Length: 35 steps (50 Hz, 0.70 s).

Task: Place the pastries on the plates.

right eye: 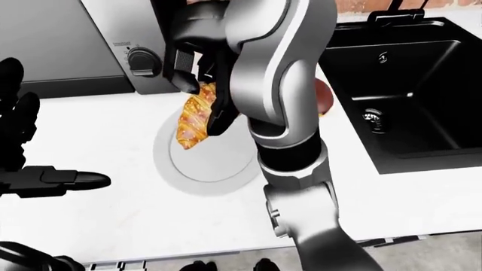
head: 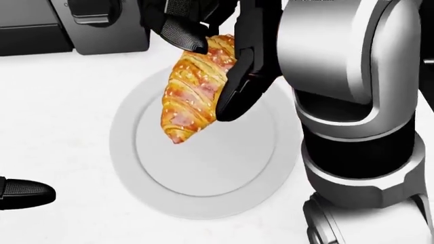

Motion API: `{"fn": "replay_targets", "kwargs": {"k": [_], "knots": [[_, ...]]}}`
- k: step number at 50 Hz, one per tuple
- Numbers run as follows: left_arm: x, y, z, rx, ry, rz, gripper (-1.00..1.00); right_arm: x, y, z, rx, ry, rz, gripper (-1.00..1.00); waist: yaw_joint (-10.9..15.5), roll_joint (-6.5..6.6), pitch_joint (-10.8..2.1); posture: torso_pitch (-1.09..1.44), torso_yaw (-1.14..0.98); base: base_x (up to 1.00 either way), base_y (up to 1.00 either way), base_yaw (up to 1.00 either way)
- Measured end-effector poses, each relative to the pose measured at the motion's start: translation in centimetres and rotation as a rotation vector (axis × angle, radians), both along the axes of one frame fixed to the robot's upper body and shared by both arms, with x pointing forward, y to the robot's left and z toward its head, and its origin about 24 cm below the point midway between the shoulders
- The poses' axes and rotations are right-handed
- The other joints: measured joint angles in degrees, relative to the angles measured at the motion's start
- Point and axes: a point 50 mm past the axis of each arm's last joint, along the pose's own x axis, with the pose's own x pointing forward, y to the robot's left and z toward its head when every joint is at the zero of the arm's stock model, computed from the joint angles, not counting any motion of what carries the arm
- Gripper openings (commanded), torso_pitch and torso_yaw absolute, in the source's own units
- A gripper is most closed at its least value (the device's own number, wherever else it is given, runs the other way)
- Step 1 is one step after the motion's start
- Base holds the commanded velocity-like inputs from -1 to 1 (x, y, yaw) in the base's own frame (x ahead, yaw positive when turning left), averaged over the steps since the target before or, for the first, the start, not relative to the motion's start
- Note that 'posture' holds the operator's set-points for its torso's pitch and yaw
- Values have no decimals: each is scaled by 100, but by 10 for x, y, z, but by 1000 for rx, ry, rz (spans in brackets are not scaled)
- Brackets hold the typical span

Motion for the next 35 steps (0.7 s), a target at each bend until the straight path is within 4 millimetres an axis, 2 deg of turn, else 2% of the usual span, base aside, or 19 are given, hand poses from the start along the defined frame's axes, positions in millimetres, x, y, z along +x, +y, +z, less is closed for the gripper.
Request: {"fn": "replay_targets", "kwargs": {"k": [7, 12, 17, 20, 21, 22, 31, 35], "knots": [[-1, 0, -1, 1, 0, 3, 100, -1, 2, -5, 2, 13, 10, -100, 8, 4, -13, 23, 0, 0, 0, 0], [-1, 1, -1, 1, 0, 6, 100, 1, -1, -9, -8, 26, 0, -82, 7, 2, -25, 23, 0, 0, 0, 0], [-1, 2, -1, 2, 0, 11, 100, -1, -2, -16, -24, 35, -10, -76, 10, 9, -23, 23, 0, 0, 0, 0], [-1, 1, -1, 4, 1, 8, 100, -1, -2, -16, -26, 42, -9, -65, 10, 7, -17, 23, 0, 0, 0, 0], [-1, 1, -1, 5, 2, 7, 100, -1, -1, -16, -25, 43, -8, -55, 10, 6, -15, 23, 0, 0, 0, 0], [-1, 1, -1, 5, 3, 5, 100, -2, -1, -16, -22, 44, -6, -53, 9, 4, -12, 23, 0, 0, 0, 0], [0, 2, 1, 4, 4, 5, 100, -2, 1, -18, -20, 54, 0, 4, -2, -25, 6, 23, 0, 0, 0, 0], [-1, 2, 0, 4, 3, 7, 100, -1, 1, -18, -19, 56, 0, 20, -8, -18, -3, 23, 0, 0, 0, 0]]}}
